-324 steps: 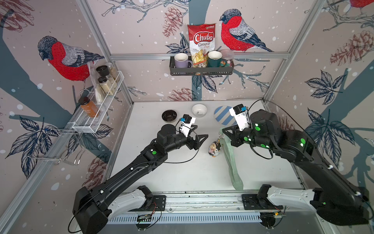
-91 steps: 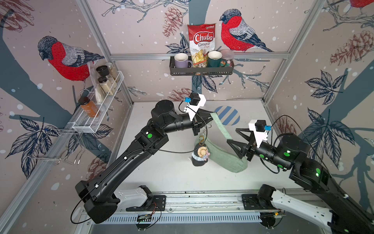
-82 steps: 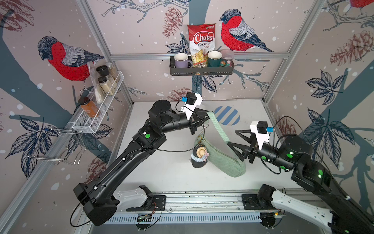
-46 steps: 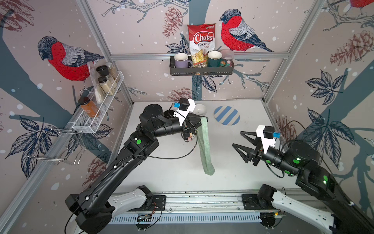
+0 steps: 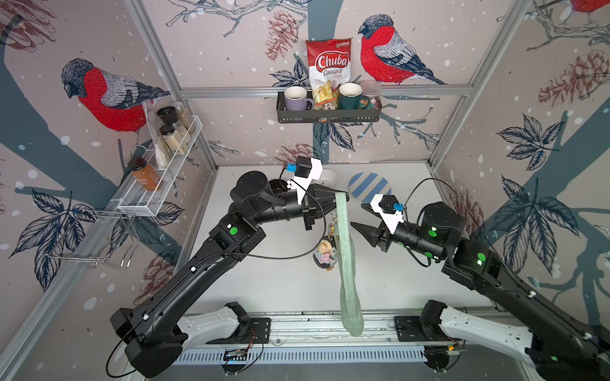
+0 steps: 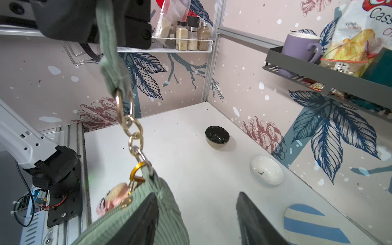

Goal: Remove the decoration from the bag
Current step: Pick up the bag from the center of the board.

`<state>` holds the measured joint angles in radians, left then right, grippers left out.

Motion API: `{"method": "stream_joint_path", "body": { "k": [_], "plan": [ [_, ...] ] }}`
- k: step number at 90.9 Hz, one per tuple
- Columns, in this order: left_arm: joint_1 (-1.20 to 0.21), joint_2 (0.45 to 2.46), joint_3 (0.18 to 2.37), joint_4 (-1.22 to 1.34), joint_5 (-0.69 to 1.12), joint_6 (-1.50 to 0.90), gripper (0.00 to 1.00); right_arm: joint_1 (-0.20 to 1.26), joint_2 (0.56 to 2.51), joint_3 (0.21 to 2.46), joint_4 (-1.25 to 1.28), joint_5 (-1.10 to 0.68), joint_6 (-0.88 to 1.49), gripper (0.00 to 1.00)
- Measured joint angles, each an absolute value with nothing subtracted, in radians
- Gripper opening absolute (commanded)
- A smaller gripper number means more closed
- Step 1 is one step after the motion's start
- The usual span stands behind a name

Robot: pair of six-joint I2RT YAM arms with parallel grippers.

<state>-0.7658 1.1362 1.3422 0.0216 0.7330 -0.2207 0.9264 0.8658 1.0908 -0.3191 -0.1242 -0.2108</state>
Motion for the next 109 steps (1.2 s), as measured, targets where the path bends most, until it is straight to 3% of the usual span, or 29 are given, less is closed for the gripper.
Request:
{"method": "stream_joint_path", "body": {
  "k": [31,53,75,93,109],
  "plan": [
    [-0.802,1.163,1.343,0.071,0.759,-0.265,0.00,0.926,0.871,1.087,-0.293,-0.331,-0.266,0.62],
    [-0.820,1.176,1.369,0.096,0.785,-0.290,0.00,0.922,0.894,1.087,-0.292,-0.337,-0.267,0.67],
    [-0.840,1.180,1.370,0.100,0.814,-0.310,0.00,0.918,0.906,1.089,-0.285,-0.320,-0.266,0.63],
    [-0.853,1.191,1.370,0.106,0.816,-0.318,0.00,0.917,0.904,1.101,-0.286,-0.342,-0.265,0.41],
    [-0.856,1.203,1.372,0.131,0.818,-0.325,0.00,0.916,0.900,1.102,-0.292,-0.373,-0.264,0.05]
  ]
}}
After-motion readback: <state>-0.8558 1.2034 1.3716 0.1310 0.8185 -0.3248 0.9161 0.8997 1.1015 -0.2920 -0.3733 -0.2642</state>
